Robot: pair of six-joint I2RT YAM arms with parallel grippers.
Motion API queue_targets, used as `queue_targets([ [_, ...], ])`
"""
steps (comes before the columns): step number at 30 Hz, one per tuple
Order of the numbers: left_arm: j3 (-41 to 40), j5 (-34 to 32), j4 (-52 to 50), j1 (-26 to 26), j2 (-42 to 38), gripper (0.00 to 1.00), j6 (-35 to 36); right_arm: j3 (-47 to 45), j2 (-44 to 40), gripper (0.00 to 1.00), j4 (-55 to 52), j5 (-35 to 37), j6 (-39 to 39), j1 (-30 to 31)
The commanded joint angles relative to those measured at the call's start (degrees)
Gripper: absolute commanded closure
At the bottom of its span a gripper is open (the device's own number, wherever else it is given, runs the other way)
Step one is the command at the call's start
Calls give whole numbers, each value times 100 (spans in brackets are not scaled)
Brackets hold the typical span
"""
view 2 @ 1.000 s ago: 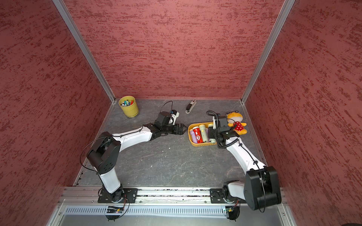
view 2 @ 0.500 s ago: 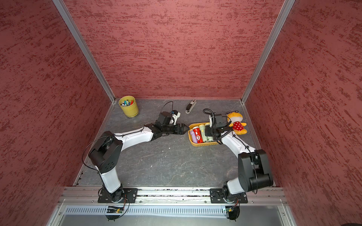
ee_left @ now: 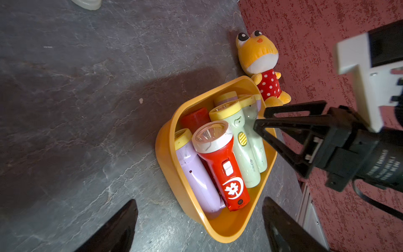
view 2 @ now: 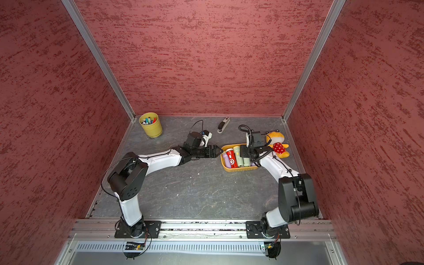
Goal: Put the flashlights into the storage boxes
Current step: Place the flashlight at the storage box, then move the storage box to the center of the board.
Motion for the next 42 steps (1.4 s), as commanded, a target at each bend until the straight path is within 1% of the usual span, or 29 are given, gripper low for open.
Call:
queue_targets([
  [1, 105, 72, 27, -30, 123, 11, -24, 77, -382, 30, -5, -94, 147, -435],
  [4, 122, 63, 26, -30, 146, 10, -22, 90, -282, 25, 170, -523, 355, -954],
  [6, 121, 60, 17, -25, 138, 10, -16, 73, -129, 24, 416, -1045, 617, -1370],
  [9, 113, 6, 8, -21, 107, 10, 2, -33, 133, 22, 889, -1628, 983, -1720],
  [13, 96, -18, 10, -4, 90, 9, 16, 15, 517, 20, 1060, -1784, 1067, -1907],
  [15, 89, -25, -5, 21, 76, 9, 43, 38, 730, 20, 1156, -2032, 1117, -1980],
  [21, 63, -23, -153, 109, 37, 9, 159, -18, 1016, 21, 1227, -2275, 1197, -1985],
  [25, -30, -85, -163, 197, -46, 8, 182, -222, 986, 22, 1412, -2896, 1343, -1985],
  [28, -94, -149, -244, 292, -170, 9, 254, -384, 819, 24, 1401, -2978, 1406, -1899],
  [33, -280, -567, -455, 445, -544, 8, 648, -698, 395, 24, 1501, -3063, 1652, -1563],
  [38, -624, -960, -458, 770, -1016, 7, 874, -820, 222, 25, 1711, -2917, 1958, -920],
  [42, -893, -1261, -469, 1063, -1378, 6, 1017, -726, 291, 25, 1911, -2698, 2282, -205],
])
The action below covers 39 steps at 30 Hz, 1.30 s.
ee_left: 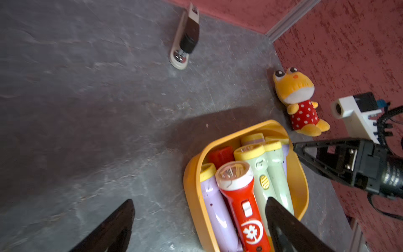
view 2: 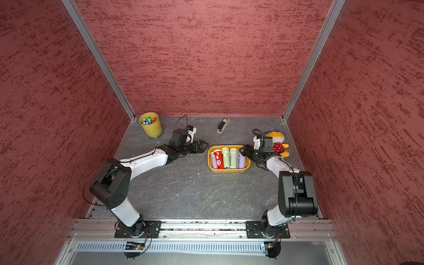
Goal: Put the flashlights into the storage boxes
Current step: Move the storage box to the center of the board, then reset both arms
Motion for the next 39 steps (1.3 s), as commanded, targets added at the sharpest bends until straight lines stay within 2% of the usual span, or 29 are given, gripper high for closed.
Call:
queue_targets([
  [1, -231, -442, -67, 239, -294, 6, 288, 146, -65, 25, 517, -2, 507, 571],
  [4, -476, -705, -22, 500, -594, 4, 323, 158, -124, 25, 703, 171, 776, 975],
  [8, -857, -1202, 235, 788, -1080, 4, 526, 34, -435, 25, 717, 513, 806, 1061],
  [11, -1165, -1740, 486, 979, -1428, 3, 788, 62, -939, 24, 343, 1106, 358, 969],
  [13, -1369, -2211, 664, 1081, -1641, 2, 1002, 7, -1226, 19, 268, 1463, 0, 804],
  [14, -1458, -2447, 751, 1095, -1718, 1, 1106, -64, -1373, 6, 330, 1660, -194, 737],
  [15, -1605, -2750, 909, 1107, -1828, 1, 1266, -204, -1553, 1, 444, 1978, -423, 676],
  [18, -2203, -3447, 1774, 1113, -2065, 0, 1674, -718, -2056, 1, 1016, 3066, -1073, 511],
  [21, -2712, -3899, 2420, 1171, -2189, 0, 1821, -1642, -2484, 1, 2353, 3940, -1873, 404],
  [25, -3077, -3919, 2740, 1285, -2325, 1, 1938, -2855, -2831, 1, 4223, 4605, -2698, 298],
  [27, -3271, -3896, 3048, 1373, -2420, 1, 2084, -3182, -2852, 1, 4729, 4713, -2773, 187],
  [34, -3792, -3090, 3527, 2036, -2444, 0, 2497, -3717, -2035, 1, 6236, 4383, -2646, -6],
  [37, -4156, -2534, 4501, 2585, -1925, 1, 2375, -3843, -1423, 1, 7263, 4170, -2621, -31],
  [39, -4147, -2288, 4794, 2832, -1728, 1, 2277, -3651, -1040, 1, 7432, 3978, -2811, -48],
])
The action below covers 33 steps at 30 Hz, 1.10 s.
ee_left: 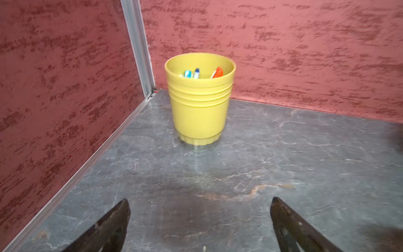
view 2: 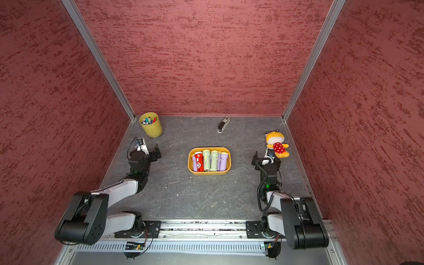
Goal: Put the flashlights into the storage boxes
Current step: Reset both arms
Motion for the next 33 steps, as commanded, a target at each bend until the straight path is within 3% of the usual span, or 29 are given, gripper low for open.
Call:
queue_targets([
  [1, -76, 917, 826, 420, 376, 1, -68, 217, 489, 1, 1254, -238, -241, -39],
  [4, -169, 1427, 2092, 620, 1370, 1, -20, 307, 1295, 1, 1796, -306, -260, -62],
  [5, 79, 1492, 1026, 648, 1017, 1, -153, 219, 1534, 1, 2132, -363, -206, -114],
  [8, 82, 1078, 1364, 417, 1246, 1, 49, 199, 1461, 1, 2019, -626, -261, -143],
  [14, 89, 1084, 1318, 417, 1232, 1, 24, 644, 1455, 1, 1167, -1060, -131, -364],
  [18, 91, 1075, 1281, 412, 1218, 1, 25, 732, 1449, 1, 996, -667, 40, -373],
  [33, 89, 1071, 1281, 412, 1217, 1, 29, 724, 1449, 1, 1018, -661, 41, -383],
])
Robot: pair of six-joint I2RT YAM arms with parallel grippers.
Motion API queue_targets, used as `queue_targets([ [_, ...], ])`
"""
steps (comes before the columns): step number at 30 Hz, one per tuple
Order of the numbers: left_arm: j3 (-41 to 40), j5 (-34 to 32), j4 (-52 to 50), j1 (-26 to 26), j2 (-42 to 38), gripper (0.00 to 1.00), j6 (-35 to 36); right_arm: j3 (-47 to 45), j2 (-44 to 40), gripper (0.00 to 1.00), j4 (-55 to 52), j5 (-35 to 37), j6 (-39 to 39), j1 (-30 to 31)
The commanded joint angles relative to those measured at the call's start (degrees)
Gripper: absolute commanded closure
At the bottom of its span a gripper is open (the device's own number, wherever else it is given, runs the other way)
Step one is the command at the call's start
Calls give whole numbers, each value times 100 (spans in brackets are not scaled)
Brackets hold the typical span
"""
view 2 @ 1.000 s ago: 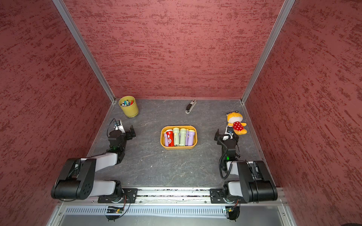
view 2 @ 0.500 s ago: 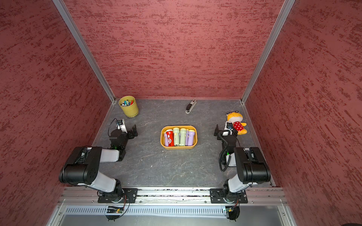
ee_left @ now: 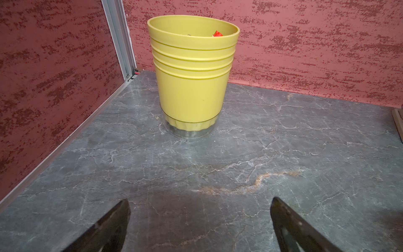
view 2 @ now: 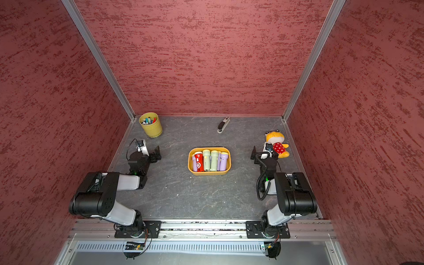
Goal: Put the flashlights into the storage boxes
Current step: Reset both arms
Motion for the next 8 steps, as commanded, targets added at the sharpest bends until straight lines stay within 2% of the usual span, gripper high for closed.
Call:
queue_targets([
  [1, 53, 33, 131, -14, -4, 1, 46, 60, -43, 1, -29, 54, 66, -22],
  [4, -8, 269, 179, 110, -31, 1, -38, 64, -42, 1, -29, 51, 59, -28],
  [8, 18, -187, 178, -44, -14, 1, -10, 60, -43, 1, -26, 55, 59, -24],
])
